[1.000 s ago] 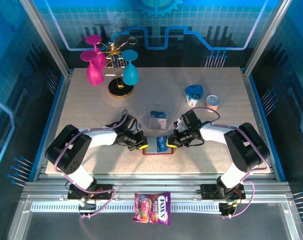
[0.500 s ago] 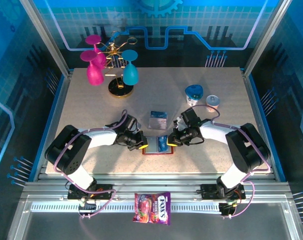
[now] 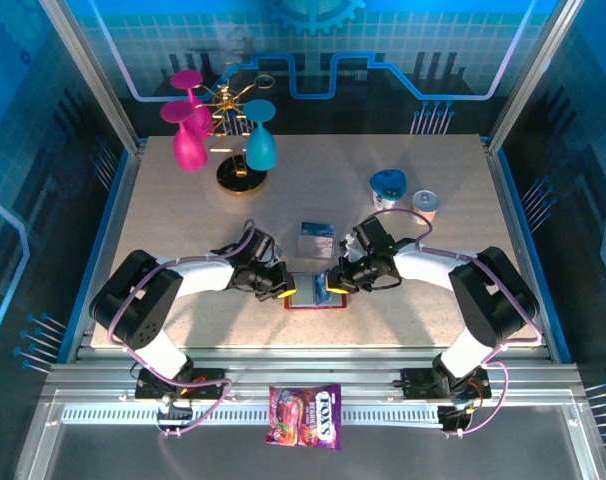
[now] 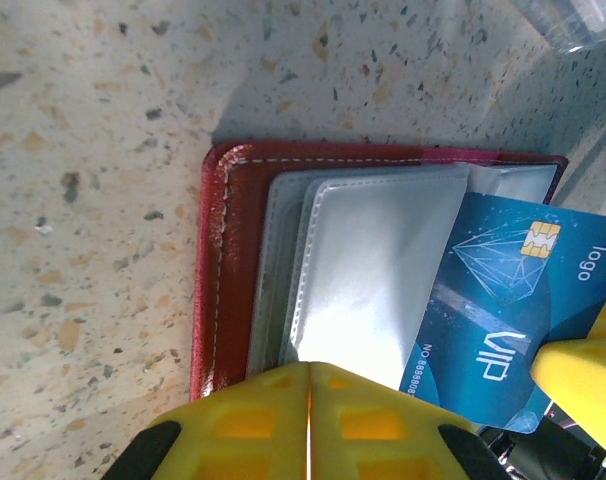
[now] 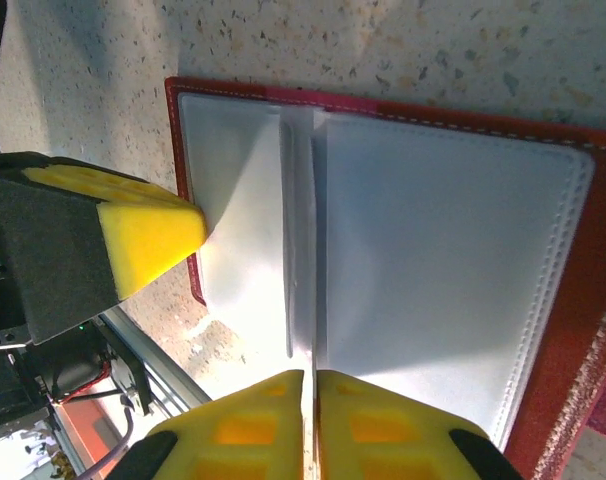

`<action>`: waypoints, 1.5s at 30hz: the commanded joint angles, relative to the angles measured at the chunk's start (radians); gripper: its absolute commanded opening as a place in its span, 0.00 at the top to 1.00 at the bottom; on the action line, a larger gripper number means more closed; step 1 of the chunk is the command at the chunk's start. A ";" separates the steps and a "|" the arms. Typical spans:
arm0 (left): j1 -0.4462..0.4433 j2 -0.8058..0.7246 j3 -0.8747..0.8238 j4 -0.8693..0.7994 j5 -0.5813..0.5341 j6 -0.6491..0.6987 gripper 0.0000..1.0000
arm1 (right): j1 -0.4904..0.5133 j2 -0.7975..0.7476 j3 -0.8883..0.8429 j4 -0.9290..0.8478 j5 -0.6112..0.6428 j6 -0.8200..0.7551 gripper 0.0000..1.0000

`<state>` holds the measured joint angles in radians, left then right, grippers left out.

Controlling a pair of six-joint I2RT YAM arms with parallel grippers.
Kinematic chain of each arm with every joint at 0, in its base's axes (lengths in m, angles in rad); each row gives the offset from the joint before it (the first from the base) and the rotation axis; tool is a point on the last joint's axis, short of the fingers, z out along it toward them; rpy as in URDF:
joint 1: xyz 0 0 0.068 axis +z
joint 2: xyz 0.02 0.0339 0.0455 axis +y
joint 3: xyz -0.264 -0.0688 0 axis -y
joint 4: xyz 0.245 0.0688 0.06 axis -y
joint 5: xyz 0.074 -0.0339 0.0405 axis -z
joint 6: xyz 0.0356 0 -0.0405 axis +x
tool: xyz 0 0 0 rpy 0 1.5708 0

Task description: Take the credit cards out of the card holder

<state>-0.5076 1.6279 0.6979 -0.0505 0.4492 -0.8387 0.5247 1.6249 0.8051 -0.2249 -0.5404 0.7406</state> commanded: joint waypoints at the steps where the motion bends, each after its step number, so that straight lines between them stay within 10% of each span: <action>1: -0.006 -0.019 -0.022 -0.028 -0.014 -0.007 0.91 | 0.014 -0.015 0.020 -0.019 0.020 0.008 0.88; 16: -0.004 -0.065 0.019 -0.070 -0.027 0.003 0.90 | -0.005 -0.054 0.142 -0.234 0.094 -0.152 0.95; 45: 0.024 -0.233 -0.037 -0.129 -0.080 0.013 0.88 | -0.030 0.112 0.740 -0.767 0.468 -1.063 1.00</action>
<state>-0.4927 1.4300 0.6777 -0.1394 0.3862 -0.8375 0.5026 1.7145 1.4933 -0.9417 -0.1043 -0.2199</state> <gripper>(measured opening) 0.125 0.066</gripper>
